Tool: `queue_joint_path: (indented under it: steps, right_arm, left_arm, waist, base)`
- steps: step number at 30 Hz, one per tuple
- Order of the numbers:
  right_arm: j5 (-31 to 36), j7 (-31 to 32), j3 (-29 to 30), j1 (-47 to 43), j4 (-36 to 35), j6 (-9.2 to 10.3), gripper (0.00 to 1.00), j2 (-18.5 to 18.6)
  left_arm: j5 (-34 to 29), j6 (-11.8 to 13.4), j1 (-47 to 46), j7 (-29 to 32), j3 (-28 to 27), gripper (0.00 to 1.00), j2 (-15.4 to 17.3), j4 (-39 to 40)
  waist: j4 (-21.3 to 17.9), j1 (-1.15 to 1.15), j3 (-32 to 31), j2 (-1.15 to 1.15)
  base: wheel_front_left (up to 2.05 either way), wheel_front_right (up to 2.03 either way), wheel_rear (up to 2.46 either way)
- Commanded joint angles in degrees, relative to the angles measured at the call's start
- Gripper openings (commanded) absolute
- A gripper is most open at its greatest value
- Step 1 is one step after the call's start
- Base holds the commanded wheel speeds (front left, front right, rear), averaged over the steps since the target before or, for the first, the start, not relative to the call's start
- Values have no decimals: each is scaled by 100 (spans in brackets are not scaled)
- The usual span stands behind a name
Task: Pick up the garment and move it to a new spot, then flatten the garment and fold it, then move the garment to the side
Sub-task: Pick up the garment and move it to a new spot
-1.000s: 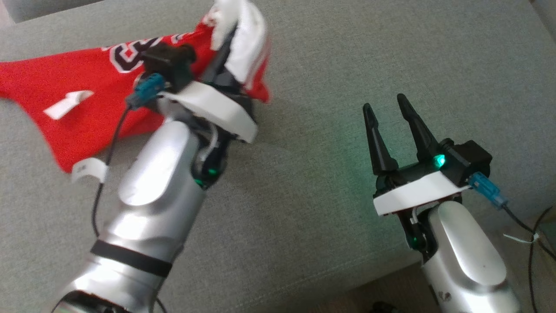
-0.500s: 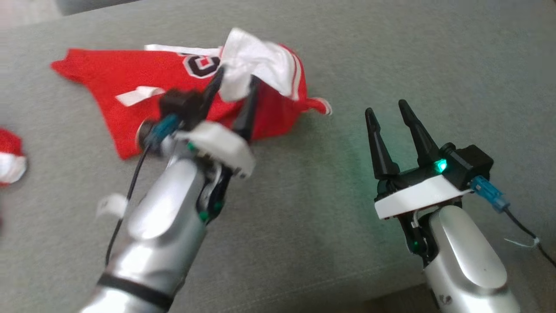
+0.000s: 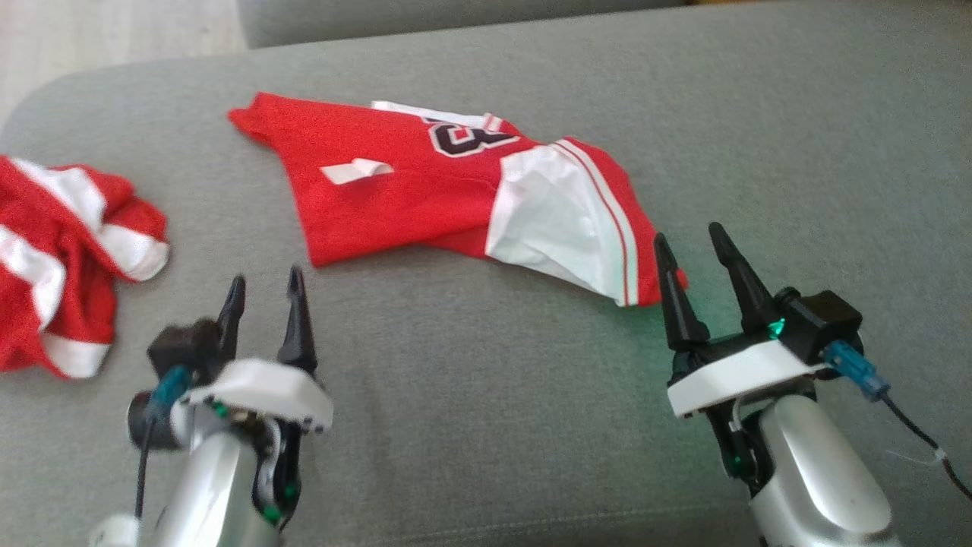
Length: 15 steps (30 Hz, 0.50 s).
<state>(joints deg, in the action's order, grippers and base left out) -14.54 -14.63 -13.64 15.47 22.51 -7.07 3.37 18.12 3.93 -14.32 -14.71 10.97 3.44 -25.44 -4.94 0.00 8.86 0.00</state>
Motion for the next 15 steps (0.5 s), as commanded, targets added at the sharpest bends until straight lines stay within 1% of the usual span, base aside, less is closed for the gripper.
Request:
queue_joint_path:
  steps: [1,4,9,12,15]
  right_arm:
    - [49,-37,-69,15,-158,-42,100,-49]
    - [87,-37,-39,-104,-106,-42,100,-49]
    - [119,-37,-12,-275,-10,-42,100,-49]
    - [123,-37,-24,-324,36,-42,100,-49]
    - [143,-37,12,-358,89,-42,100,-49]
  left_arm:
    - [-97,-34,-50,-29,-273,100,46,264]
    - [-322,-63,278,-29,-501,100,12,478]
    - [-514,-80,774,-29,-789,100,-36,747]
    - [-503,-58,1017,-29,-923,100,-50,837]
    - [-375,-47,1151,-29,-863,100,-54,889]
  waist:
    - [144,0,-132,0]
    - [241,0,-258,0]
    - [324,0,-464,0]
    - [338,0,-528,0]
    - [389,0,-523,0]
  base:
    - [0,0,0]
    - [0,0,0]
    - [0,0,0]
    - [0,0,0]
    - [0,0,0]
